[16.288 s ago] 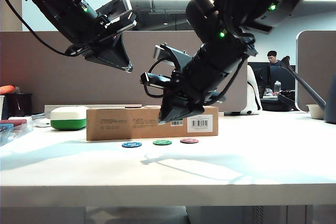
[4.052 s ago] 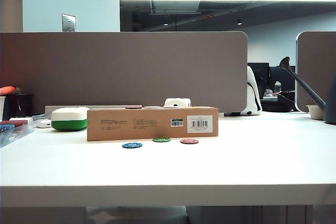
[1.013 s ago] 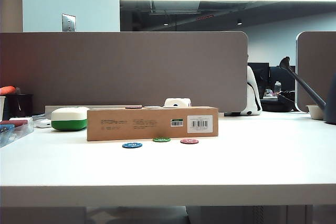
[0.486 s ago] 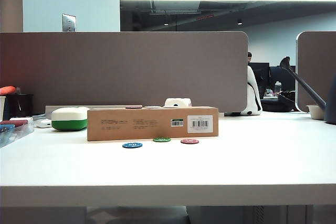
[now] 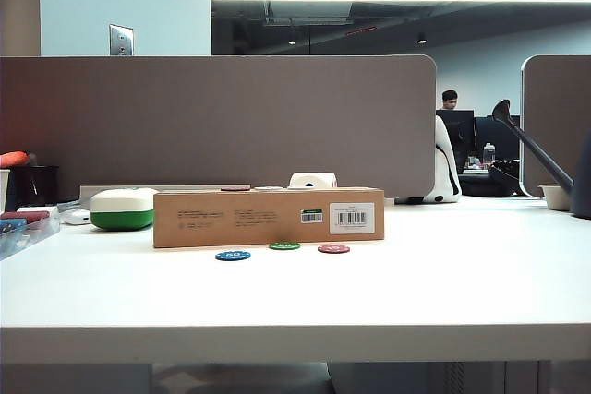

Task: Push the chip, whose value equals the sum of all the chip values on the rectangular box, forward next to the box.

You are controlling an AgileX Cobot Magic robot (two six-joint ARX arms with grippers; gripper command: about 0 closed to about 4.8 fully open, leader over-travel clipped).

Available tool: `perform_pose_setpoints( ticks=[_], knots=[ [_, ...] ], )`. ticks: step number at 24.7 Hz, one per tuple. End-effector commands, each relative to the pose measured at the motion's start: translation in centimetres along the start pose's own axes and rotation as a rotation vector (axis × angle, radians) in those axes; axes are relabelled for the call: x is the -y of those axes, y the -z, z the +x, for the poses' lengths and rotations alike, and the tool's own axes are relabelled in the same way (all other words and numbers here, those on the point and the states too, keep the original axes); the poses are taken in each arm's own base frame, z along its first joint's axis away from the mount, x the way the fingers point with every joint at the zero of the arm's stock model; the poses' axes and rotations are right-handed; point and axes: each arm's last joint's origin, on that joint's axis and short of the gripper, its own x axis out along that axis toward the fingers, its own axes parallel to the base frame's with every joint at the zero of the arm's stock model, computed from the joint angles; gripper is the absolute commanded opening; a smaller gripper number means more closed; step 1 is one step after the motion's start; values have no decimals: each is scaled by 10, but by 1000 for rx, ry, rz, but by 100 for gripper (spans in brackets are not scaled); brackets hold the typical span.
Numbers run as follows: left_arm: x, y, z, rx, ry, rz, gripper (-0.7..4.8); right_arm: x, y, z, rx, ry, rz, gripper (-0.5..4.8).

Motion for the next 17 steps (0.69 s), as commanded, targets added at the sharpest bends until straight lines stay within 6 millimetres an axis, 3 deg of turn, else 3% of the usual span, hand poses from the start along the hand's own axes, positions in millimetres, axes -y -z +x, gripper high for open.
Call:
perform_pose_setpoints(
  ticks=[1, 17],
  knots=[
    [0, -3, 0, 18, 5, 4, -5, 0, 0, 0, 17, -3, -5, -5],
    [0, -3, 0, 18, 5, 4, -5, 2, 0, 0, 10, 70, -3, -5]
  ],
)
